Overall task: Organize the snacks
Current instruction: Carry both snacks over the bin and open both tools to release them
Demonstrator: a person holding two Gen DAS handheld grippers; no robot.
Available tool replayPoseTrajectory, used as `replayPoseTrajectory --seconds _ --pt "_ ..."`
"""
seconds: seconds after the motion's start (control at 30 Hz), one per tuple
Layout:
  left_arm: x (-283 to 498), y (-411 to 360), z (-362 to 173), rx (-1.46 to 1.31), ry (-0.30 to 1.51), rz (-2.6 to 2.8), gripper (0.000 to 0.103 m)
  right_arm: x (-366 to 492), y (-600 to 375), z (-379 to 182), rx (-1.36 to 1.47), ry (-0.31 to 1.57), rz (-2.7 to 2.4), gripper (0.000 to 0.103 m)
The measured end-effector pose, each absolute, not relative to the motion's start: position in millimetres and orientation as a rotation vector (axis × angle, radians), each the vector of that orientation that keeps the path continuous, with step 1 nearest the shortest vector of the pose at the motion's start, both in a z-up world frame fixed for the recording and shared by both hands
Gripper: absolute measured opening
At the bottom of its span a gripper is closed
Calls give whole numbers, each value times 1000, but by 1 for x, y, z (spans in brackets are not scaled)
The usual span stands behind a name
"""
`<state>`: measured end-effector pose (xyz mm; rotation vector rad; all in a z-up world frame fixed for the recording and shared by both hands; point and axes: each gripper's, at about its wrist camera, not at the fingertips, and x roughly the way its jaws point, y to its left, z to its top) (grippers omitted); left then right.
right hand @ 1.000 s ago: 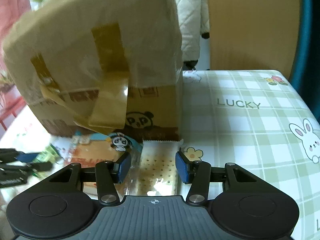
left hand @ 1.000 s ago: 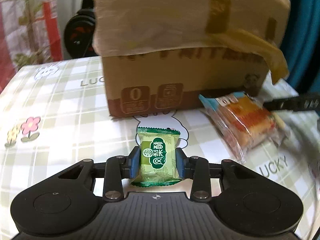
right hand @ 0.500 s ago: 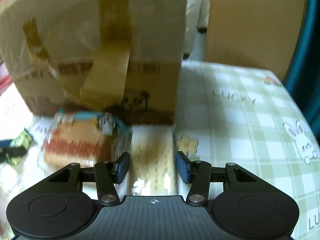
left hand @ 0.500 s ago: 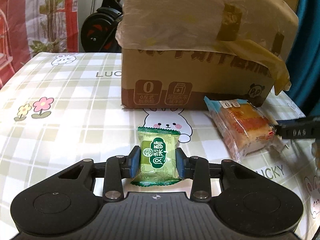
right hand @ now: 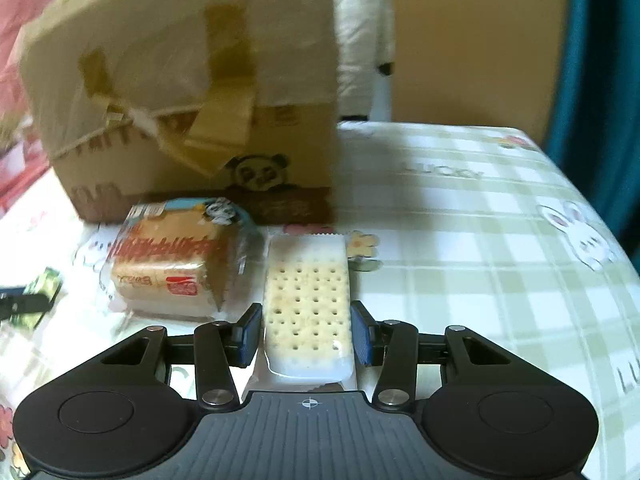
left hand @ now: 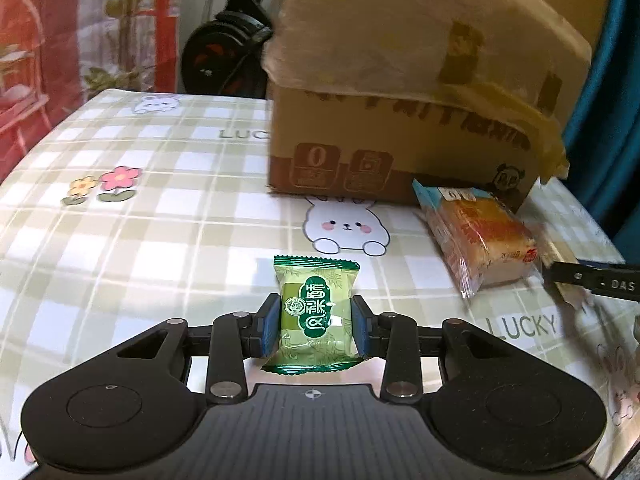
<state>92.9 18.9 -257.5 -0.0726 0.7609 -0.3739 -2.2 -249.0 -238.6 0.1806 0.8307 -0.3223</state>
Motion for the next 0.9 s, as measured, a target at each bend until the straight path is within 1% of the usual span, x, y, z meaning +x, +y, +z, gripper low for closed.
replayPoseTrajectory --seconds 0.1,0.23,0.47,0.6,0.77,0.9 --pt "87 29 -247 -86 724 -345 39 -17 -261 -225 213 778 -364 42" --pt "88 42 -217 -101 630 -273 39 -31 -277 -196 237 676 -417 42" --pt "96 39 -130 -91 370 -301 39 -22 -286 -121 200 430 -405 42" --pt "118 21 -83 -69 265 -359 39 5 -283 -78 159 344 -330 42" --pt "169 -20 -50 -62 265 -429 39 61 -275 -46 115 342 -219 42" --pt "203 -47 -53 -73 332 -442 39 110 -269 -50 98 431 -199 42"
